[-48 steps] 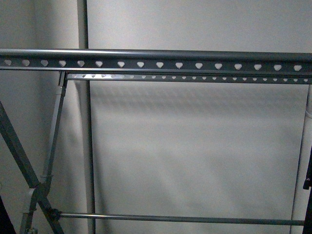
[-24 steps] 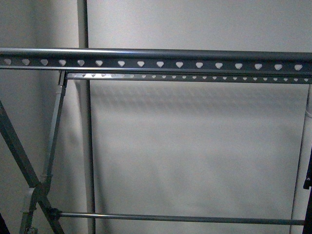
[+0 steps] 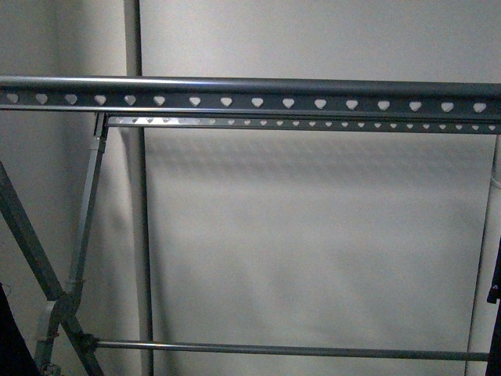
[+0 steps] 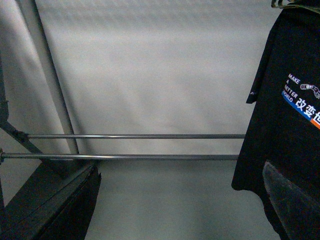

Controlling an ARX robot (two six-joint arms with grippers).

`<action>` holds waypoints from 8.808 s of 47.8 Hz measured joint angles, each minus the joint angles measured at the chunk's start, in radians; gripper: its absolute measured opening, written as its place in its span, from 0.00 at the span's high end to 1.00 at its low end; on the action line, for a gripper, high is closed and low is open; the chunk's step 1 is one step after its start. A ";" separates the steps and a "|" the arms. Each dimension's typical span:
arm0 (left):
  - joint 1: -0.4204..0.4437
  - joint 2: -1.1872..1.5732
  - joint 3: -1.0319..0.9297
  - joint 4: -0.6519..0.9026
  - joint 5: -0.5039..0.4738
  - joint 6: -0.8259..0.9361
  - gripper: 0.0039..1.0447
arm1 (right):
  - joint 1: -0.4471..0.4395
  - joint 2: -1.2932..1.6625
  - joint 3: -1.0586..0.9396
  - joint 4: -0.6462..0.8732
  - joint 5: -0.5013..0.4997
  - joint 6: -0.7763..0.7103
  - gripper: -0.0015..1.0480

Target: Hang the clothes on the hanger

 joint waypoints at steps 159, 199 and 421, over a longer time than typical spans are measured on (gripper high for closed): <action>-0.332 0.000 0.142 -0.299 0.964 2.201 0.96 | 0.059 1.603 1.247 -0.055 -0.457 -1.279 0.70; -0.333 -0.002 0.142 -0.294 0.973 2.210 0.40 | -0.054 1.559 1.099 -0.087 -0.591 -1.267 0.96; -0.247 -1.481 -1.074 0.002 0.232 0.730 0.97 | -0.001 0.000 0.000 0.000 0.000 0.001 0.98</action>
